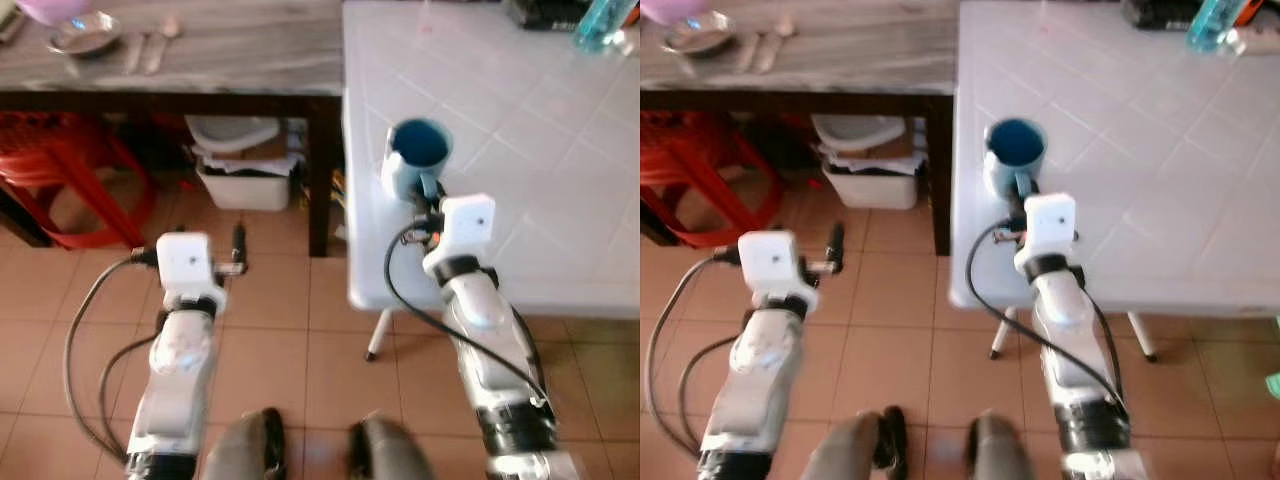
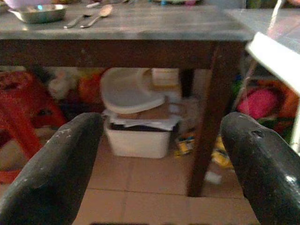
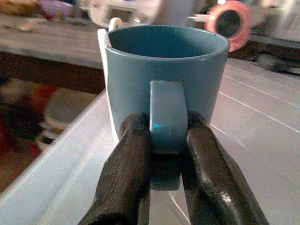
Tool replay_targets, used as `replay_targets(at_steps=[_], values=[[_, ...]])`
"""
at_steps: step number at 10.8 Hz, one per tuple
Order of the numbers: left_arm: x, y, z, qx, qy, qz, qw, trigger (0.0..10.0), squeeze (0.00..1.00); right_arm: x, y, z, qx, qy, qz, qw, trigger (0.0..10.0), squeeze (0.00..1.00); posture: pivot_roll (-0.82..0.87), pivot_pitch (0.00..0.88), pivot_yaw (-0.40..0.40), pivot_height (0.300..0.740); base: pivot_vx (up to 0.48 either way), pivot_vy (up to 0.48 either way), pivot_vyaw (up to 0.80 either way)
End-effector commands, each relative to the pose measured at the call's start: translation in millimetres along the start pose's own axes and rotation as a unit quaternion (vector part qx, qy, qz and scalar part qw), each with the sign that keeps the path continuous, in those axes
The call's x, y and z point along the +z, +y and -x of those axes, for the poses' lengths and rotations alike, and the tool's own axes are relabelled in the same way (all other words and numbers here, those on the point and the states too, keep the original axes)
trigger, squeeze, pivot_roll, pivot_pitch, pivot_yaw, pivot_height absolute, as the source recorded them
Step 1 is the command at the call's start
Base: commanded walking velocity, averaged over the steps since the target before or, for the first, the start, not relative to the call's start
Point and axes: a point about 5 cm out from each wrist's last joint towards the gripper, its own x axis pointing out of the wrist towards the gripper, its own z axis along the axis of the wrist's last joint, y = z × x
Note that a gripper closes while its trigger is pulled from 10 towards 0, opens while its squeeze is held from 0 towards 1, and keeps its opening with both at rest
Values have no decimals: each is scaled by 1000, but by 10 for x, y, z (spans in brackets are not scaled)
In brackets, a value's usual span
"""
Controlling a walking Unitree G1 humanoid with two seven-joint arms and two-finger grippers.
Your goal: Setting the table
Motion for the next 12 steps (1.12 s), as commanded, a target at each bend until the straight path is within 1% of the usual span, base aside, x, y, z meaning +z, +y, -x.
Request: replay_targets(at_steps=[1,2,3,4,5,6,7,9,10,11,12], values=[[-38,49,3,12,-2,-6,1000,10000,0,5,-44,44,-25,1,-27,999,10000,0,-39,75,-10,740,0,480,0],[-29,78,-31,15,-7,-4,1000,10000,0,-18,-84,121,-53,-10,-19,998,10000,0,-40,47,-4,740,0,480,0],[-49,95,-34,18,-5,-3,1000,10000,0,-46,-53,193,-38,4,-51,998,10000,0,-48,31,4,740,0,480,0],[-90,86,-28,1,9,10,1000,10000,0,-54,-25,307,-23,8,-72,997,10000,0,-61,32,13,740,0,472,0],[-111,35,-21,-5,7,-2,1000,10000,0,-75,14,365,-17,9,-69,997,10000,0,-70,49,17,740,281,390,0],[-117,8,-15,-11,6,-6,1000,10000,0,-75,40,368,-11,8,-65,998,10000,0,-73,56,22,740,382,289,0],[-125,-6,-10,-16,9,-4,1000,10000,0,-45,73,353,-1,1,-57,998,10000,0,-74,58,24,740,461,0,0],[-121,41,-43,-8,9,-11,1000,10000,0,20,71,285,5,-8,-58,998,10000,0,-69,56,24,740,465,0,0],[-107,24,-53,-12,3,-3,1000,10000,0,24,99,261,14,-8,-54,998,10000,0,-64,57,16,740,465,0,0],[-95,16,-48,-12,-2,-7,1000,10000,0,40,121,249,21,-13,-46,999,10000,0,-64,58,13,740,480,0,0],[-111,2,-29,-12,0,-2,1000,10000,0,51,116,232,17,-15,-43,999,10000,0,-67,59,12,740,480,0,788]])
